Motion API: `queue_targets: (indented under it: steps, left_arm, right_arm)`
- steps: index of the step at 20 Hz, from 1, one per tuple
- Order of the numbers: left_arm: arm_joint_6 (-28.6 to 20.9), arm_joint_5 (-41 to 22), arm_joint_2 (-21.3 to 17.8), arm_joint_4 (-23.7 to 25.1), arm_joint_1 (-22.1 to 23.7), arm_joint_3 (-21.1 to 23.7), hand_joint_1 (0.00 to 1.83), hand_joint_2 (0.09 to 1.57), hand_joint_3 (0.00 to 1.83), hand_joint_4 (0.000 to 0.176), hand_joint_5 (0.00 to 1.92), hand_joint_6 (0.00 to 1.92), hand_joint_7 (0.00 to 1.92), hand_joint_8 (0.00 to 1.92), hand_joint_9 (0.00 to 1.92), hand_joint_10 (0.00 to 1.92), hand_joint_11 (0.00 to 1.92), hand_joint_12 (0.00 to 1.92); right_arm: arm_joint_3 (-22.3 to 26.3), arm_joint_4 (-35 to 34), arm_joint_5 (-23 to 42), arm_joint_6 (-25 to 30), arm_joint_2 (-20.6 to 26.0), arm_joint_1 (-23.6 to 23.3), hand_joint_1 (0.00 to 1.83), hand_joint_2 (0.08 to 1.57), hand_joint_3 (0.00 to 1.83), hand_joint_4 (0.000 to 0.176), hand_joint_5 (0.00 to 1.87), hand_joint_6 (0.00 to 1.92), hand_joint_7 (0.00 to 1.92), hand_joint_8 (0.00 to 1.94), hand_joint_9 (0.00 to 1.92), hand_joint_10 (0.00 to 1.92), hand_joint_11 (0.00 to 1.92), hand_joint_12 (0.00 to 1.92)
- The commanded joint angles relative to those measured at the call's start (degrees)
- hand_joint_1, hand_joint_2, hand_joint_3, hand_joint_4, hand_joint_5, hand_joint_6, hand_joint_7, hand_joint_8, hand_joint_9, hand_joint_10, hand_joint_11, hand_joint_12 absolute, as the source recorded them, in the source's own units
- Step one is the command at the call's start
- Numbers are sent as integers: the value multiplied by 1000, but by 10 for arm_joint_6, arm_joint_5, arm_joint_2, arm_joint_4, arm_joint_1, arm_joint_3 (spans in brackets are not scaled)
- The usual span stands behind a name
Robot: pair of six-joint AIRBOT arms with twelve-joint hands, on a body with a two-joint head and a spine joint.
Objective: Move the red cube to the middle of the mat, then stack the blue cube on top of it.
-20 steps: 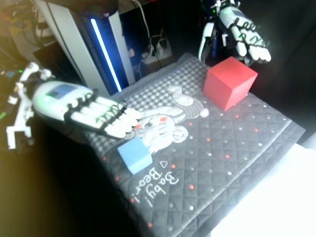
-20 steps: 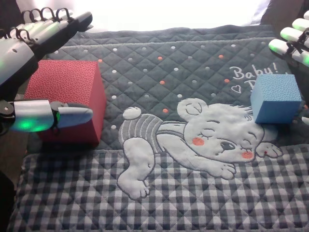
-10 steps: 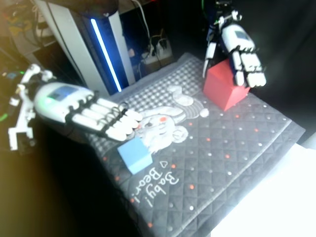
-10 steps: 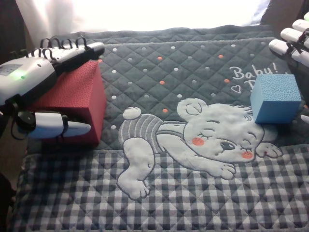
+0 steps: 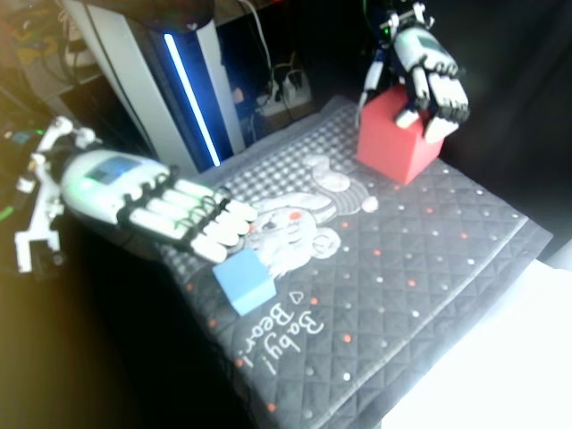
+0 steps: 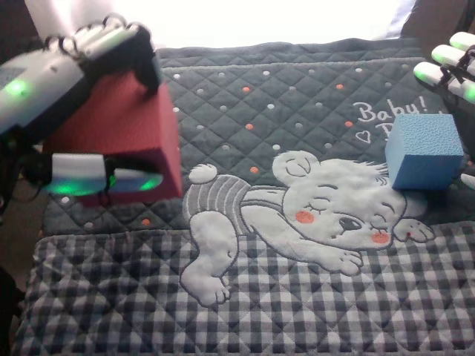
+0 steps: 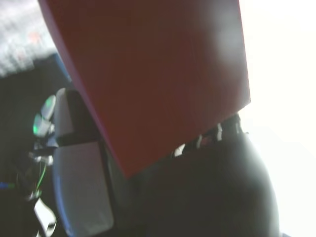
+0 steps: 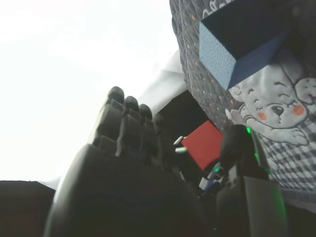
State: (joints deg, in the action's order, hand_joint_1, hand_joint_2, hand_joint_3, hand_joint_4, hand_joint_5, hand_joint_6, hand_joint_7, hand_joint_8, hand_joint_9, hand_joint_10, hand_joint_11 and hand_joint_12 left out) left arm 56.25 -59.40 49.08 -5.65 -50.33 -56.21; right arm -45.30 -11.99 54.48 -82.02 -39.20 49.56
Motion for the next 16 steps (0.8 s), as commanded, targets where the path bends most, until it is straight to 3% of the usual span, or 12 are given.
queue_targets:
  steps: [1, 2, 3, 4, 5, 7, 8, 9, 12, 14, 15, 16]
  left_arm:
    - [-4, -84, 9, 18, 24, 1, 1397, 1137, 1, 71, 175, 1523, 138, 1765, 238, 1921, 399, 1921]
    - [-5, -69, 22, 30, 44, -5, 1275, 1310, 19, 78, 179, 1576, 428, 1752, 203, 1921, 358, 1921]
    - [-11, -47, 40, 42, 62, -15, 1254, 1343, 16, 78, 159, 1580, 492, 1738, 172, 1921, 325, 1921]
    - [-35, -7, 71, 63, 90, -36, 1524, 1285, 24, 92, 157, 1569, 212, 1687, 415, 1809, 335, 1921]
    - [-61, 40, 105, 87, 111, -60, 1453, 1358, 22, 70, 133, 1637, 323, 1795, 438, 1895, 326, 1921]
    - [-79, 80, 136, 106, 123, -80, 1430, 1369, 11, 59, 162, 1625, 376, 1802, 448, 1903, 364, 1921]
    - [-84, 93, 146, 108, 125, -87, 1433, 1355, 0, 70, 159, 1605, 389, 1774, 520, 1855, 551, 1921]
    - [-85, 108, 157, 109, 127, -93, 1404, 1213, 0, 92, 161, 1592, 205, 1745, 334, 1903, 480, 1921]
    - [-85, 150, 185, 107, 134, -115, 1180, 1144, 0, 48, 133, 1551, 148, 1606, 139, 1776, 187, 1921]
    - [-85, 162, 192, 108, 136, -119, 785, 1134, 0, 82, 11, 1104, 35, 747, 5, 867, 7, 1476]
    - [-85, 163, 193, 109, 136, -119, 660, 1121, 0, 91, 1, 664, 6, 292, 0, 297, 1, 1033]
    - [-84, 158, 190, 109, 134, -117, 565, 1025, 0, 159, 0, 132, 0, 58, 0, 59, 0, 206]
  right_arm:
    - [-3, 2, 70, -2, 2, -4, 510, 1311, 1, 0, 0, 0, 0, 0, 0, 0, 0, 292]
    - [-3, 2, 70, -2, 1, -4, 489, 1326, 2, 0, 0, 0, 0, 0, 0, 0, 0, 117]
    - [-4, 2, 70, -2, 0, -4, 460, 1332, 2, 0, 0, 0, 0, 0, 0, 0, 0, 23]
    - [-4, 2, 70, -1, 0, -4, 455, 1339, 4, 0, 0, 0, 0, 0, 0, 0, 0, 4]
    - [-5, 2, 70, 0, 0, -4, 461, 1338, 3, 0, 0, 0, 0, 0, 0, 0, 0, 0]
    - [-7, 2, 70, 8, 0, -4, 477, 1338, 2, 0, 0, 0, 0, 0, 0, 0, 0, 0]
    - [-7, 2, 70, 8, 0, -4, 535, 1346, 4, 0, 0, 0, 0, 0, 0, 0, 0, 0]
    - [-7, 2, 70, 8, 0, -4, 558, 1351, 5, 0, 0, 0, 0, 0, 0, 0, 0, 0]
    - [-7, 2, 70, 10, 0, -3, 483, 1394, 17, 0, 0, 0, 0, 0, 0, 0, 0, 0]
    - [-7, 2, 70, 11, 0, -3, 455, 1420, 18, 0, 0, 0, 0, 0, 0, 0, 0, 0]
    - [-7, 2, 70, 11, 0, -3, 452, 1425, 19, 0, 0, 0, 0, 0, 0, 0, 0, 0]
    - [-7, 2, 70, 11, 0, -3, 408, 1455, 26, 0, 0, 0, 0, 0, 0, 0, 0, 0]
